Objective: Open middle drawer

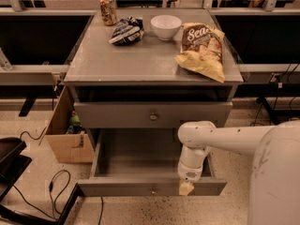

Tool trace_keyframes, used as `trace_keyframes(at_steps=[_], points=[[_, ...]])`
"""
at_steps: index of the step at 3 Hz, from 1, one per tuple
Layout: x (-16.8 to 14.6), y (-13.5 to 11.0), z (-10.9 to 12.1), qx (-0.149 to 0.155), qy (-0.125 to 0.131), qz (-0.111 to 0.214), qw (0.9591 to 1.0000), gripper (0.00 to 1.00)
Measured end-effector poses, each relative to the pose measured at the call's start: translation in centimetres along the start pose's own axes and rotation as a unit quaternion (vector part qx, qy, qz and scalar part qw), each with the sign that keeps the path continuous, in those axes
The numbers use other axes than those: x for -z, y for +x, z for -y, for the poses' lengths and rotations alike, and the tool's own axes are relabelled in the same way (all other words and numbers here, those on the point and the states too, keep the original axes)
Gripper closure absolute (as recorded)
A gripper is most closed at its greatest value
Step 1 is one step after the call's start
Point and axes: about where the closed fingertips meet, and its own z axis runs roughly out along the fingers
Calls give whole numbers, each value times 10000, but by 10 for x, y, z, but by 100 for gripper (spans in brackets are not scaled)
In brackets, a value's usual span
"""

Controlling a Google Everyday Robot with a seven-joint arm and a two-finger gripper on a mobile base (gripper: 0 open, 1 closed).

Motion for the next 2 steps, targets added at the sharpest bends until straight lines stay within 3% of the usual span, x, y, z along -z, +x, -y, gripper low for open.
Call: trace_keyframes(at_steps=[2], points=[[3,-3,0,-50,-24,39,10000,100]])
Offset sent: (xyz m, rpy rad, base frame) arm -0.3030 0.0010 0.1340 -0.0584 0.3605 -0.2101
